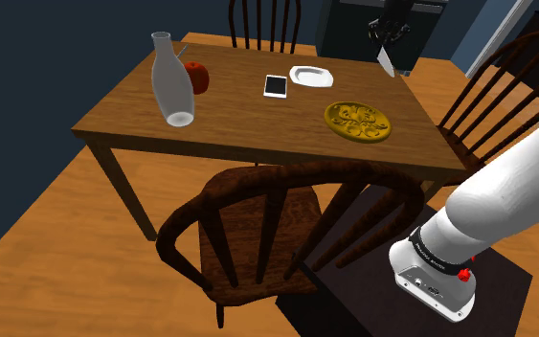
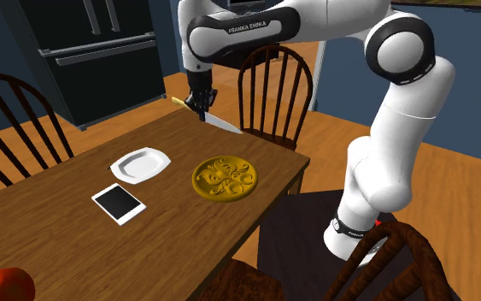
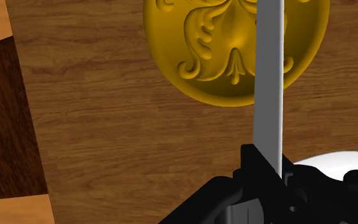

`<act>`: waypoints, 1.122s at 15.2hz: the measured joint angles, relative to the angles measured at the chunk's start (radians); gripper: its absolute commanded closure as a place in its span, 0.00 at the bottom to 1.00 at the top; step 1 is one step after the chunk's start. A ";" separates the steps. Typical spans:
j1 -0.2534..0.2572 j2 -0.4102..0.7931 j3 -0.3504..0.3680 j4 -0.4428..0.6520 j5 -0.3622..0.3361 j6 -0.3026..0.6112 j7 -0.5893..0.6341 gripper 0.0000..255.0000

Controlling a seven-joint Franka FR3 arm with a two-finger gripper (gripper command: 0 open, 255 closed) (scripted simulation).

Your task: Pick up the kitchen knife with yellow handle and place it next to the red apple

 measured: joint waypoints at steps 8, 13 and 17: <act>0.088 0.016 0.101 0.023 0.007 -0.010 0.187 1.00; 0.141 0.049 0.159 0.057 0.012 -0.014 0.296 1.00; 0.184 0.106 0.203 0.121 0.017 -0.023 0.383 1.00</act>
